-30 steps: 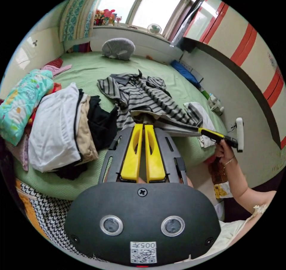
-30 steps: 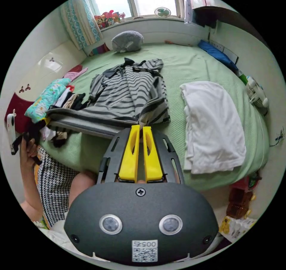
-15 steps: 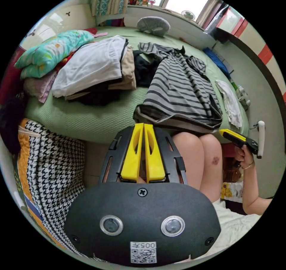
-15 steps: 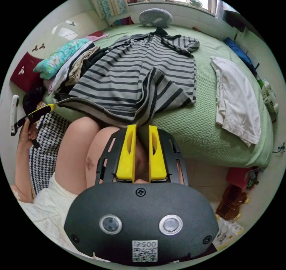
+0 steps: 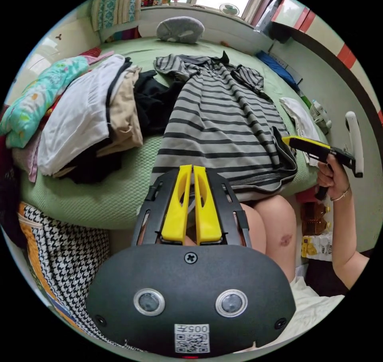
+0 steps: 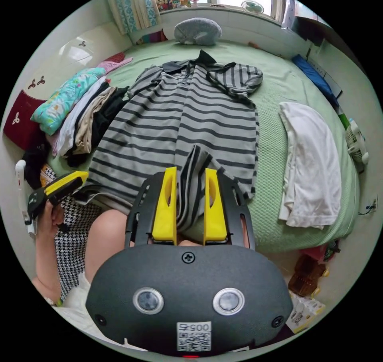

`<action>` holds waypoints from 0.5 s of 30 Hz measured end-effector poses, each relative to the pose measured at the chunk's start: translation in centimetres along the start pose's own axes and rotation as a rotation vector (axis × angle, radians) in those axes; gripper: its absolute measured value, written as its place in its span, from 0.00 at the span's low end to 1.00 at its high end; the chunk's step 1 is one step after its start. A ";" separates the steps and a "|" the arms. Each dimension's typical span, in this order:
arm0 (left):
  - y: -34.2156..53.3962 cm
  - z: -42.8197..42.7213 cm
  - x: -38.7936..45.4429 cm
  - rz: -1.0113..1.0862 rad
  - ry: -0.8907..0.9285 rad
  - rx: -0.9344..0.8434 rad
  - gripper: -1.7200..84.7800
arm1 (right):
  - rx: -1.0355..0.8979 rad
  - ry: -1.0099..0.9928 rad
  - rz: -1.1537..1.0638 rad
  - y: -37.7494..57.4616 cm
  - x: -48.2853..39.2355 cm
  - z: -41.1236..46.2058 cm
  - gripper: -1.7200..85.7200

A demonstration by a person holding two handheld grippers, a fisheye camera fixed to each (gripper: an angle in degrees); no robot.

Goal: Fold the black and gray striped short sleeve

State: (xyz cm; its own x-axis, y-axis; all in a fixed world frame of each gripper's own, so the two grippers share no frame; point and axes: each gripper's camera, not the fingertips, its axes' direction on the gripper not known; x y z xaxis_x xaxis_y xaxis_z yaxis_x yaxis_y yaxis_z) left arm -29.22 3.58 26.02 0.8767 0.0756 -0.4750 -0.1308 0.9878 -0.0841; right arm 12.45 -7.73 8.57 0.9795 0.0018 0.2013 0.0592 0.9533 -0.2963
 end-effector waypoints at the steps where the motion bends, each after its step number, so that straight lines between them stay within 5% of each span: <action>1: -0.3 1.0 0.1 -0.005 -0.003 -0.015 0.02 | -0.038 0.031 0.016 -0.6 -0.1 1.0 0.11; 6: 0.1 5.1 0.3 -0.031 -0.040 -0.122 0.02 | -0.126 0.102 0.051 -0.4 0.3 3.1 0.07; 15: 0.0 6.6 2.6 -0.004 -0.130 -0.100 0.01 | 0.083 0.013 0.274 7.9 6.7 -5.4 0.00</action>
State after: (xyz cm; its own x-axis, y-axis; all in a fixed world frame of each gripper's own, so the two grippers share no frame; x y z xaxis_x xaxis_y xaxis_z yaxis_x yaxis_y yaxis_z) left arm -23.87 4.66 30.53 0.9288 0.0952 -0.3581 -0.1670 0.9703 -0.1752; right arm 20.55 -1.80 2.54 0.9593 0.2593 0.1116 -0.2236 0.9392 -0.2606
